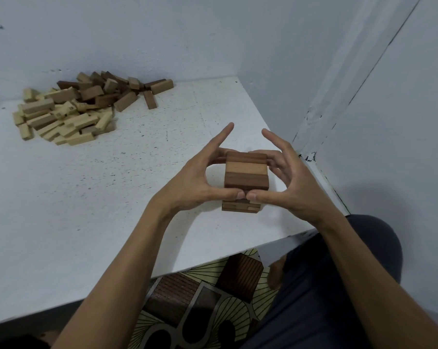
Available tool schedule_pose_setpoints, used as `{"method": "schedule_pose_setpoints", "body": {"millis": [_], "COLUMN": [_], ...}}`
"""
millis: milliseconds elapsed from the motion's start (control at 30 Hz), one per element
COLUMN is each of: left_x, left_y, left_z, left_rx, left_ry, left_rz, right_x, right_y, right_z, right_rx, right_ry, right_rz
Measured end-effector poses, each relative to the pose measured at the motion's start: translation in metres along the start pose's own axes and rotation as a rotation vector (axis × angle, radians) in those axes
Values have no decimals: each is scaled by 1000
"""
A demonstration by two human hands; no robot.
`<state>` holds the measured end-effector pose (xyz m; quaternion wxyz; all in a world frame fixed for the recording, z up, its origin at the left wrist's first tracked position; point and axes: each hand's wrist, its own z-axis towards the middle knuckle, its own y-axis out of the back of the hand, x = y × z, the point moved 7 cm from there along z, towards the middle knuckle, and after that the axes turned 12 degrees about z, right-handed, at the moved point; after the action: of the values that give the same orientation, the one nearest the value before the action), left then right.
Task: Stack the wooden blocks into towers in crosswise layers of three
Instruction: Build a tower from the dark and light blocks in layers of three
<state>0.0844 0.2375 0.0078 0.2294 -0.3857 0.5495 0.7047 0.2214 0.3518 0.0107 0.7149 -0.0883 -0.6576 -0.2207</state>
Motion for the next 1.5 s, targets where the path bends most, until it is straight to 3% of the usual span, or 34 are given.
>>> {"method": "schedule_pose_setpoints", "body": {"millis": [1233, 1367, 1500], "left_x": [0, 7, 15], "left_y": [-2, -11, -27], "left_z": [-6, -21, -35], "left_rx": [38, 0, -271], "left_ry": [55, 113, 279], "left_rz": [2, -104, -413], "right_x": [-4, -13, -32], "right_y": [-5, -11, -21], "right_z": [-4, -17, -35], "right_rx": [26, -101, -370], "right_ry": [-1, -60, -146], "right_rz": [-14, 109, 252]}}
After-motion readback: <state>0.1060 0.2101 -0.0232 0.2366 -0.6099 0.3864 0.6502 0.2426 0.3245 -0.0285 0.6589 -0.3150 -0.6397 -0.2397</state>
